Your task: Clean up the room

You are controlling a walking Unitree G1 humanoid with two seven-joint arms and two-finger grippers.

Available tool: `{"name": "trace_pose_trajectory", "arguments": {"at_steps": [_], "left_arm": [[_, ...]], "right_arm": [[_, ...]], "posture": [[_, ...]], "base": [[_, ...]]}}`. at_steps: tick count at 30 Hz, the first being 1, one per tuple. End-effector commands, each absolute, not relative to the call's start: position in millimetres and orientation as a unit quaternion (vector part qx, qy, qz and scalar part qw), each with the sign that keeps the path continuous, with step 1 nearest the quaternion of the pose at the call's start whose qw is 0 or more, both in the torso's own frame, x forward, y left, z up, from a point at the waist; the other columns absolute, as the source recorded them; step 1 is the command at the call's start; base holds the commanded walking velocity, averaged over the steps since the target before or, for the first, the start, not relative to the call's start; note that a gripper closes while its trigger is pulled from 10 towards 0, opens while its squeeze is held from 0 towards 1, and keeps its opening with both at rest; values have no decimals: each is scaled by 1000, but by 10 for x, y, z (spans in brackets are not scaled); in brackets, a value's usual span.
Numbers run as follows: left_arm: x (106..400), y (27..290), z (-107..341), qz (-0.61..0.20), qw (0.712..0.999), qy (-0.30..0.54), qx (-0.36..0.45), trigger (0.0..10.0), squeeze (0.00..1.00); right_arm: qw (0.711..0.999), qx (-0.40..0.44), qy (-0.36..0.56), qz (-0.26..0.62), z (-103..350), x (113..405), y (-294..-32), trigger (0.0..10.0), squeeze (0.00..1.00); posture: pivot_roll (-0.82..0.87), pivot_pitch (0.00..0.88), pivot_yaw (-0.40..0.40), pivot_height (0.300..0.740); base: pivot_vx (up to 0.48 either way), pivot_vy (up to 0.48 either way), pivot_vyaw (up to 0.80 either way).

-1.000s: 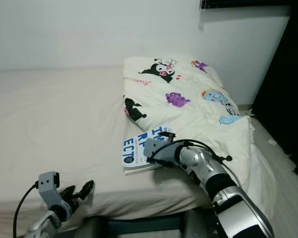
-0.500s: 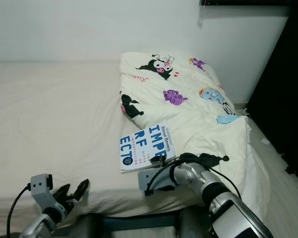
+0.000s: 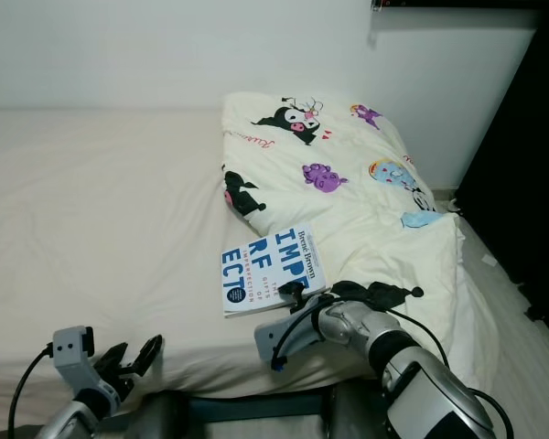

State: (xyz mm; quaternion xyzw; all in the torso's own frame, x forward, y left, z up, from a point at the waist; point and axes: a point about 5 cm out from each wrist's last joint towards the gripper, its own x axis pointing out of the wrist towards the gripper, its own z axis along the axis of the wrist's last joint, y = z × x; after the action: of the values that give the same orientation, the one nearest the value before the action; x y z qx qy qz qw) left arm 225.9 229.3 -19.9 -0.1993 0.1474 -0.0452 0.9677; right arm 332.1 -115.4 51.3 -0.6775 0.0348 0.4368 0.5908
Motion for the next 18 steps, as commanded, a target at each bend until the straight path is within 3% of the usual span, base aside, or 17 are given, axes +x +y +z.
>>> {"name": "trace_pose_trajectory", "arguments": {"at_steps": [1,2,4,5,8,13,18], "left_arm": [[1954,2160,-492,-37,945,228,-233,10000,0],[1947,2160,-493,-37,945,228,-233,10000,0],[1947,2160,-493,-37,945,228,-233,10000,0],[1942,2163,-493,-37,945,227,-233,10000,0],[1990,2214,-448,-28,948,214,-235,10000,0],[2106,2281,-346,-25,953,186,-239,10000,0],[2358,2288,-83,-72,952,118,-273,10000,0]], "right_arm": [[568,-704,81,418,423,3309,-1372,9490,0],[570,-710,78,405,435,3329,-1395,5255,0],[570,-710,78,405,435,3329,-1395,5255,0],[577,-714,73,389,465,3359,-1412,0,0],[602,-725,48,331,611,3481,-1464,0,0],[616,-731,23,292,759,3578,-1499,0,0],[638,-726,-20,255,954,3677,-1491,0,0]], "posture": [[102,181,-100,520],[102,181,-100,520],[102,181,-100,520],[102,181,-100,520],[103,175,-99,520],[103,168,-98,520],[99,147,-96,520]], "base": [[0,0,0],[0,0,0],[0,0,0],[0,0,0],[0,0,0],[0,0,0],[0,0,0]]}}
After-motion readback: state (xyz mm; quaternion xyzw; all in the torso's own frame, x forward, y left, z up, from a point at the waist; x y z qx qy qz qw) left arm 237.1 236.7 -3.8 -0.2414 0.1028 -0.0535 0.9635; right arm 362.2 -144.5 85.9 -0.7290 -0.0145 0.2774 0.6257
